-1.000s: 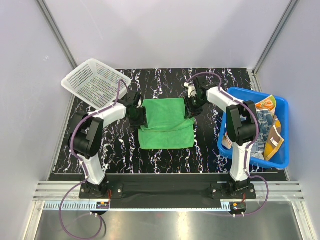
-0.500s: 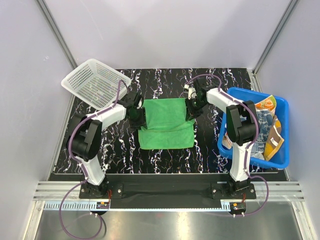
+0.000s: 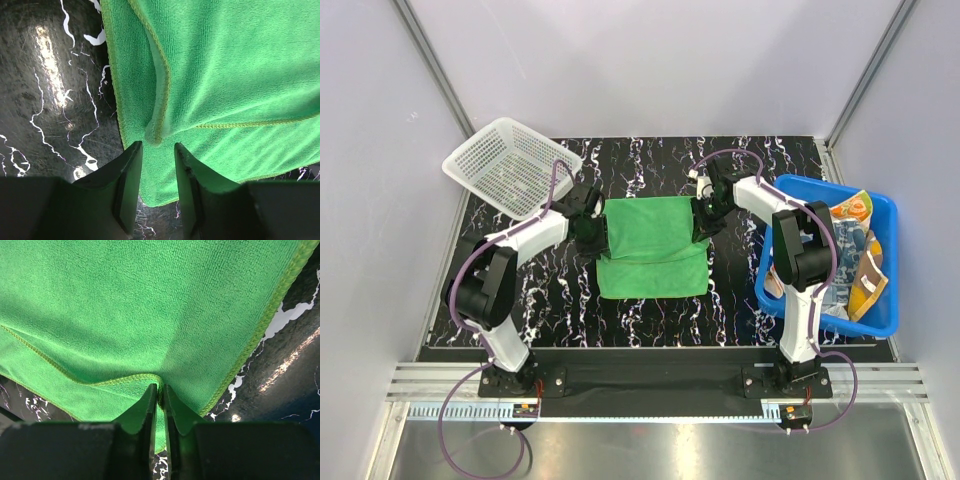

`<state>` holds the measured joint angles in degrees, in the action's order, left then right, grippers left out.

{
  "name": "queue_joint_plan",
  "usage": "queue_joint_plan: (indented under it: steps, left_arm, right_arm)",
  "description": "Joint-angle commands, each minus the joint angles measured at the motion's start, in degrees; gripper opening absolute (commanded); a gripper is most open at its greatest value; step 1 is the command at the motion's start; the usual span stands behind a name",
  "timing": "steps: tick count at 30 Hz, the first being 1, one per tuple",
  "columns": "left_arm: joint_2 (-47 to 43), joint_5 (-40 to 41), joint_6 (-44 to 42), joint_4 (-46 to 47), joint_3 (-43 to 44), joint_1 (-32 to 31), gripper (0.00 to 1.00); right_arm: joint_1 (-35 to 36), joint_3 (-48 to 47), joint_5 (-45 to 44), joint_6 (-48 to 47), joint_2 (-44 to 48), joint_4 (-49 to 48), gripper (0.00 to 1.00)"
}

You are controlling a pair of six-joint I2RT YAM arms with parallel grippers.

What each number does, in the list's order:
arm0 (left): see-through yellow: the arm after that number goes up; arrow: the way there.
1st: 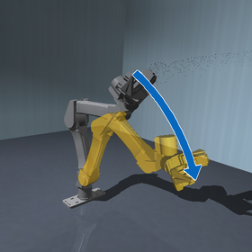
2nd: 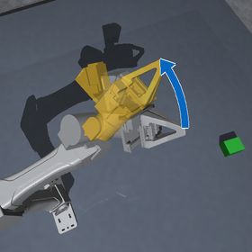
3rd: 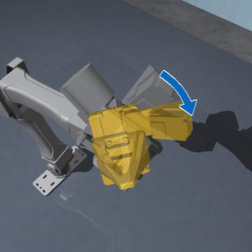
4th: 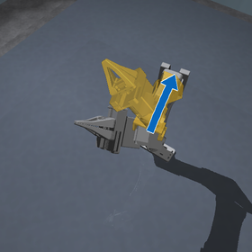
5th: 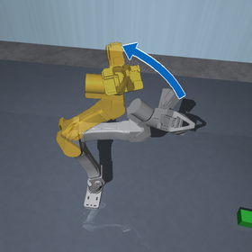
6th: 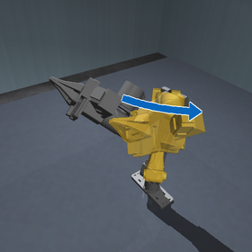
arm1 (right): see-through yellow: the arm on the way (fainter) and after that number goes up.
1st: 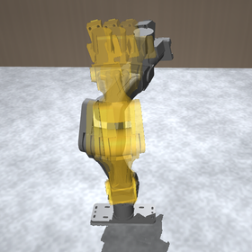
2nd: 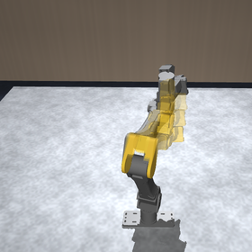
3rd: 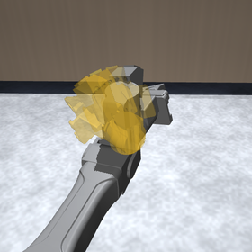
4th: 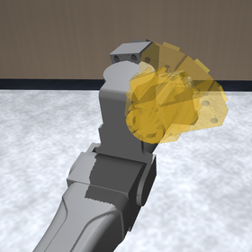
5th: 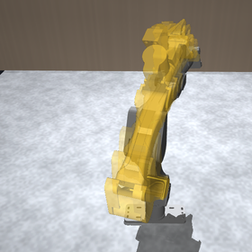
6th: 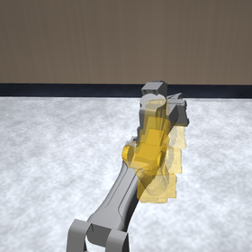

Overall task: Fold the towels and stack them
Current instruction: Fold the towel

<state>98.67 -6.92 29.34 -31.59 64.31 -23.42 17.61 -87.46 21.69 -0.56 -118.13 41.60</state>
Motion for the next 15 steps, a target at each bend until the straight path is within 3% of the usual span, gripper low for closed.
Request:
queue_joint_plan:
  steps: [1,10,15]
  left_arm:
    - [0.6,1.0,-0.8,1.5,0.7,-0.2,0.36]
    - [3.0,2.0,-0.8,1.0,3.0,-0.3,0.27]
    - [2.8,2.2,-0.9,-0.2,4.5,-0.3,0.0]
  right_arm:
    - [-0.2,0.1,0.2,0.2,3.1,-1.0,0.16]
    - [-0.2,0.0,0.4,0.2,3.7,-1.0,0.16]
    - [-0.2,-0.2,-0.2,0.2,4.4,-0.9,0.09]
